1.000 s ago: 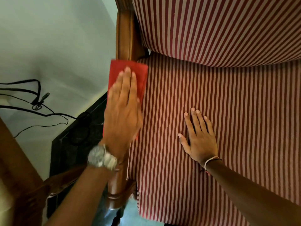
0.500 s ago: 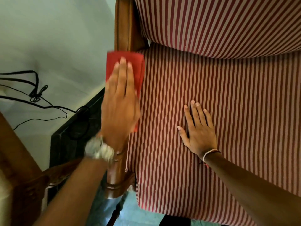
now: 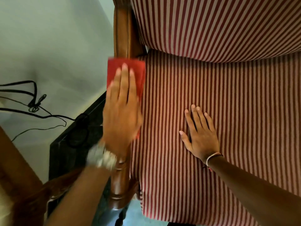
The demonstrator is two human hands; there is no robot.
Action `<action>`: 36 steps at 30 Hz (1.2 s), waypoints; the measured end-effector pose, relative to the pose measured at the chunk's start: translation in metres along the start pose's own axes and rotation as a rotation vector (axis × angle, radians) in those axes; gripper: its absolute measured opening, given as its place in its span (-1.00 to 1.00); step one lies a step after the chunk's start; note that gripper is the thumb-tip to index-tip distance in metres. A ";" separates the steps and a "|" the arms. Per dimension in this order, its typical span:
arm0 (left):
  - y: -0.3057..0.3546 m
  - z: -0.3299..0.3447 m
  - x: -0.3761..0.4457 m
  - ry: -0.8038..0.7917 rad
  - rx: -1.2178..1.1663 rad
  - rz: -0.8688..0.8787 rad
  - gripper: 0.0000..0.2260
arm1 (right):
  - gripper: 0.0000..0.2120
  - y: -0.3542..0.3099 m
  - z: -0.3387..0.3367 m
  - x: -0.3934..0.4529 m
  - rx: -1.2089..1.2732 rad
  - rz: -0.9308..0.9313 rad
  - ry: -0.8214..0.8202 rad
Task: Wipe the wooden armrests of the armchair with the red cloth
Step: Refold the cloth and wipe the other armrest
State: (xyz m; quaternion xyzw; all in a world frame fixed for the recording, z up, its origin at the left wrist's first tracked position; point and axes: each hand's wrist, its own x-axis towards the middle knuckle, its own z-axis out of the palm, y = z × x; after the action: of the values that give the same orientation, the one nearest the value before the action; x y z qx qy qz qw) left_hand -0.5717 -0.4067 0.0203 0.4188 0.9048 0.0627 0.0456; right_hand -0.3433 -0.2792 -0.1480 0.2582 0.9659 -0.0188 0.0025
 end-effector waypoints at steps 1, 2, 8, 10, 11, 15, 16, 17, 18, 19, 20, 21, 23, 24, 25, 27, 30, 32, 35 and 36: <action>-0.001 -0.004 0.026 0.010 -0.007 -0.021 -0.46 | -0.31 -0.001 0.001 0.000 0.003 -0.002 -0.003; -0.002 -0.006 0.043 0.022 -0.012 -0.040 -0.46 | -0.31 -0.001 0.001 -0.001 0.010 -0.004 0.000; -0.001 0.005 -0.071 -0.010 -0.022 -0.043 -0.47 | -0.30 -0.002 0.003 -0.002 0.009 -0.001 0.008; -0.001 0.008 -0.098 -0.034 0.013 -0.024 -0.46 | -0.30 -0.002 0.004 -0.002 0.005 0.007 0.006; -0.003 0.008 -0.089 -0.034 0.031 -0.008 -0.46 | -0.30 -0.002 0.004 -0.001 0.005 0.008 0.007; -0.003 0.001 0.011 0.028 0.054 0.044 -0.41 | -0.30 -0.001 0.004 -0.001 -0.009 0.004 0.010; -0.004 0.000 0.034 0.040 0.045 0.026 -0.41 | -0.30 -0.001 0.004 -0.002 -0.008 0.001 0.011; -0.005 0.000 0.046 0.050 0.036 0.002 -0.41 | -0.30 -0.001 0.004 -0.003 -0.005 -0.003 0.011; -0.005 0.002 0.046 0.061 0.033 -0.018 -0.41 | -0.30 -0.001 0.004 -0.003 -0.002 -0.005 0.013; -0.004 0.004 0.034 0.066 0.027 -0.032 -0.41 | -0.30 -0.001 0.005 -0.002 0.000 -0.004 0.013; -0.002 0.006 0.013 0.065 0.018 -0.039 -0.42 | -0.31 -0.001 0.005 -0.002 0.001 -0.003 0.010; 0.001 0.007 -0.015 0.059 0.006 -0.036 -0.43 | -0.31 -0.001 0.004 -0.002 0.003 0.001 0.006; 0.003 0.008 -0.072 0.007 -0.002 -0.018 -0.45 | -0.31 -0.002 0.003 -0.003 0.001 0.006 0.008; 0.003 0.008 -0.092 -0.029 0.002 -0.014 -0.46 | -0.31 -0.002 0.003 -0.003 0.000 0.007 0.006; 0.001 0.009 -0.100 -0.048 0.008 0.000 -0.46 | -0.31 -0.001 0.003 -0.003 0.004 0.007 0.007; -0.002 0.008 -0.084 -0.046 0.037 0.013 -0.46 | -0.31 -0.002 0.003 -0.004 0.011 0.004 0.011; -0.003 0.006 -0.016 0.017 0.028 0.022 -0.41 | -0.31 -0.002 0.002 -0.003 0.012 0.011 0.002; -0.006 0.002 0.025 0.038 0.011 -0.015 -0.40 | -0.31 -0.002 0.002 -0.003 0.017 0.005 -0.001; -0.002 0.004 0.030 0.056 0.011 -0.040 -0.40 | -0.31 -0.002 0.001 -0.002 0.025 0.010 -0.003; -0.002 0.006 0.017 0.055 0.013 -0.037 -0.40 | -0.31 -0.003 0.000 -0.003 0.026 0.012 -0.007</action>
State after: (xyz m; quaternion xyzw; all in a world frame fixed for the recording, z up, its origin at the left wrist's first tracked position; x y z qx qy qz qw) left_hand -0.5833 -0.3944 0.0137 0.4002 0.9137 0.0675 0.0191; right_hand -0.3425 -0.2828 -0.1474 0.2640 0.9640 -0.0322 0.0028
